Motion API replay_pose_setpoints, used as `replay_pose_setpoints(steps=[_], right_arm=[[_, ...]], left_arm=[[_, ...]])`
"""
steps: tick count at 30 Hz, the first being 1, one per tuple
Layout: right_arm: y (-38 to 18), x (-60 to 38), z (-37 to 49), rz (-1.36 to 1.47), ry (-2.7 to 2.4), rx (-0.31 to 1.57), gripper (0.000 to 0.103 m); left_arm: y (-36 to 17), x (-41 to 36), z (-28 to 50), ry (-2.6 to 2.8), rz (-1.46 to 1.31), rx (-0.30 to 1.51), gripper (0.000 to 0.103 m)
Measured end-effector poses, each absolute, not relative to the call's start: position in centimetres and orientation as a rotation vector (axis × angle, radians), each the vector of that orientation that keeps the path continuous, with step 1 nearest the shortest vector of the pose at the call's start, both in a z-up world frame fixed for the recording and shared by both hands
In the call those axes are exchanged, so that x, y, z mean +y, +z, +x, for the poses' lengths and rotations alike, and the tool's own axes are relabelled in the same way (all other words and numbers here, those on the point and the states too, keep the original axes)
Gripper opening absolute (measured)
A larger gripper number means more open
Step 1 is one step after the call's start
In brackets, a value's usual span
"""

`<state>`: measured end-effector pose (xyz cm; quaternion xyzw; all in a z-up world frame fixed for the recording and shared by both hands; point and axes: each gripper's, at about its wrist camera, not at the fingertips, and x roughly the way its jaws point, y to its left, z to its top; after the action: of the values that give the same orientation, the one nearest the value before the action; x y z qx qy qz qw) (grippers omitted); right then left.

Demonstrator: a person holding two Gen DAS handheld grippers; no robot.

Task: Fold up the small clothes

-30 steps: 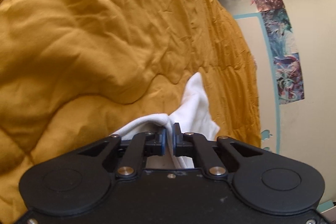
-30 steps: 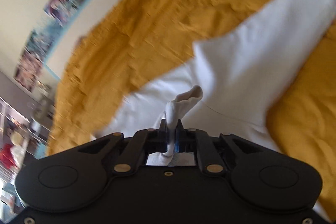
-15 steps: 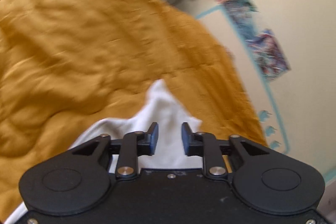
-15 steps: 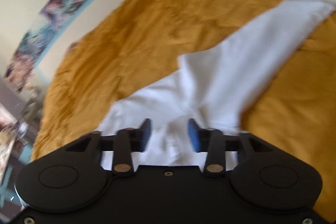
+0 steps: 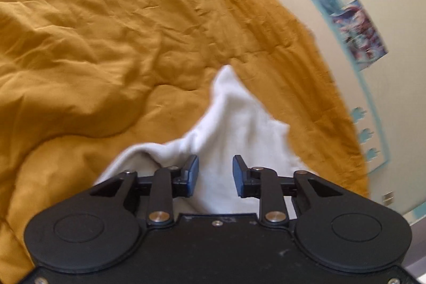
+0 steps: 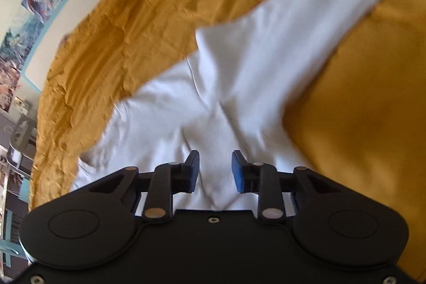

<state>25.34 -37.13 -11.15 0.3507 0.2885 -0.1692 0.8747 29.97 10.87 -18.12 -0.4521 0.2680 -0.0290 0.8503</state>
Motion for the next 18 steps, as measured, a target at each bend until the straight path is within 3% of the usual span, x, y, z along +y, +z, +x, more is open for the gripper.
replay_pose_setpoints(steps=[2, 4, 5, 12, 18], right_arm=[[-8.4, -40.2, 24.2, 0.719, -0.387, 0.512, 0.031], [-6.5, -44.2, 21.8, 0.755, -0.46, 0.417, 0.049], [-5.8, -46.8, 20.2, 0.777, -0.514, 0.362, 0.051], [-8.7, -63.1, 11.3, 1.071, -0.803, 0.133, 0.052], [-12.6, -70.3, 10.6, 1.223, -0.86, 0.064, 0.052]], left_arm=[[-16.6, 10.2, 29.7, -0.154, -0.944, 0.522, 0.032], [-15.0, 8.8, 29.5, -0.245, -0.9, 0.485, 0.037], [-14.5, 8.0, 29.5, -0.287, -0.878, 0.488, 0.038], [-15.4, 2.4, 29.7, -0.467, -0.763, 0.592, 0.038], [-16.1, 0.0, 29.9, -0.481, -0.673, 0.626, 0.039]])
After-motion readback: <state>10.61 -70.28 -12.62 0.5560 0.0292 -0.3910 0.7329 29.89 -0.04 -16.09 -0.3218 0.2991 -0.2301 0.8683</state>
